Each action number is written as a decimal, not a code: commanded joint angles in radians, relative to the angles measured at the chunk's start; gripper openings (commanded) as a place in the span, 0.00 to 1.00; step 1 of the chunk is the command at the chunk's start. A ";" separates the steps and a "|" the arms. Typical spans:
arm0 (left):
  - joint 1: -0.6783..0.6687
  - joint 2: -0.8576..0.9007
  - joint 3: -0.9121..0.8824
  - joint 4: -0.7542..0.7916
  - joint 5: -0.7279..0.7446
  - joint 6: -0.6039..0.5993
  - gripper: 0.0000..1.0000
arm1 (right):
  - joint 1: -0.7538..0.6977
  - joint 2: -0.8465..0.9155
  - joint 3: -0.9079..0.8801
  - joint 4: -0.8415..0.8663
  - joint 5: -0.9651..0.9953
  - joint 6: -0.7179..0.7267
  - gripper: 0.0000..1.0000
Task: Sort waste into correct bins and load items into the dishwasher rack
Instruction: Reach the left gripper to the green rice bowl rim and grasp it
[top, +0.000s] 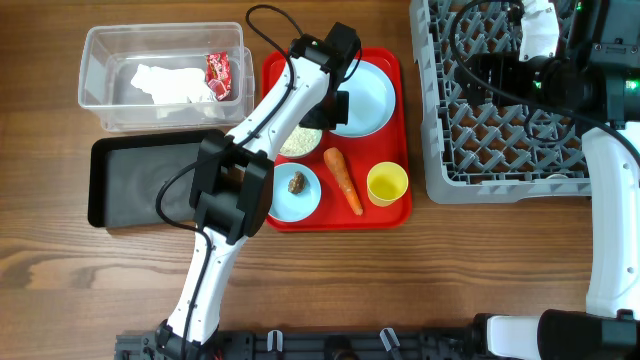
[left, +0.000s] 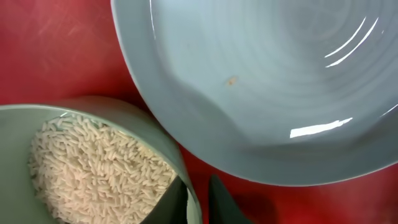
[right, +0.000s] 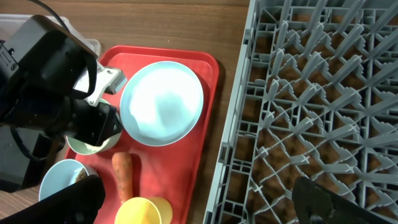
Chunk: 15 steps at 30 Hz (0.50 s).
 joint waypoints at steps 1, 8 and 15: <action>0.000 0.015 -0.007 0.018 -0.011 -0.017 0.11 | -0.002 0.015 0.009 0.005 0.006 0.007 1.00; 0.000 0.015 -0.011 0.053 -0.014 -0.017 0.11 | -0.002 0.015 0.009 -0.004 0.006 0.007 1.00; 0.000 0.015 -0.011 0.067 -0.018 -0.017 0.09 | -0.002 0.015 0.009 -0.007 0.006 0.007 1.00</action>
